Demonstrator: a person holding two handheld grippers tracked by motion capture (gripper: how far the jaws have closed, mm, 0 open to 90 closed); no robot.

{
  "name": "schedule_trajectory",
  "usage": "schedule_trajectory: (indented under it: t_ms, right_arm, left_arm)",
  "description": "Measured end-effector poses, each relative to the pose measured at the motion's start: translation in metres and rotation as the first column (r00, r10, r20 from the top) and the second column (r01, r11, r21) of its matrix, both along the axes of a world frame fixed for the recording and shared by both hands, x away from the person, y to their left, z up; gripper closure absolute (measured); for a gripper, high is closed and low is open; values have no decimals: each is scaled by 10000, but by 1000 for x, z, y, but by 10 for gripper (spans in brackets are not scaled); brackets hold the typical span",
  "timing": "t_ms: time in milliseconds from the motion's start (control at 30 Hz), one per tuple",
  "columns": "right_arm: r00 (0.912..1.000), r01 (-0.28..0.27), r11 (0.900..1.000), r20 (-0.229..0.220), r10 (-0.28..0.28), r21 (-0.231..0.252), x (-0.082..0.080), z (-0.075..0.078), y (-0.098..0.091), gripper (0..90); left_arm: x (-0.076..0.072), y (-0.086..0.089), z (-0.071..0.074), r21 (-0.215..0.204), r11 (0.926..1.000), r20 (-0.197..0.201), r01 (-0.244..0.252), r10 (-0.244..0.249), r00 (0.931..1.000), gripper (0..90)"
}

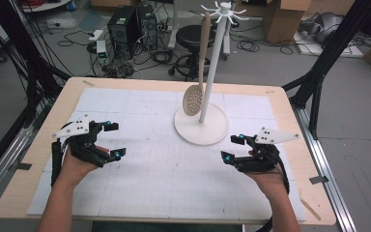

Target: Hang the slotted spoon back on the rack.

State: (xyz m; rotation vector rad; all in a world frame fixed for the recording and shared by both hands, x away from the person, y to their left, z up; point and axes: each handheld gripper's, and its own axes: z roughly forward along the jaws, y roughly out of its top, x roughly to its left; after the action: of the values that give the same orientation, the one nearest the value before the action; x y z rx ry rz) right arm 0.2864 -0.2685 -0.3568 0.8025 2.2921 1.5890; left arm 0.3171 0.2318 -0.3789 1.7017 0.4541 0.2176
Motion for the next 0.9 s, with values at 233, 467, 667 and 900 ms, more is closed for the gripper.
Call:
schedule_trajectory:
  t_ms: [233,467,667,900]
  right_arm:
    - [10000,-10,10000,-5,10,-12,0,0,0,281]
    - [10000,-28,10000,-50,29,94,2,-1,-2,280]
    - [10000,13,10000,-63,-13,78,3,-2,-3,280]
    - [10000,-6,10000,-55,6,-34,2,-1,2,280]
  left_arm:
    - [0,0,0,8,10000,-4,15,-15,10000,17]
    - [2,-1,-1,42,10000,-5,33,-33,10000,17]
    - [1,-1,1,-6,10000,29,23,-23,10000,17]
    - [-3,-3,2,216,9997,104,147,-149,9998,17]
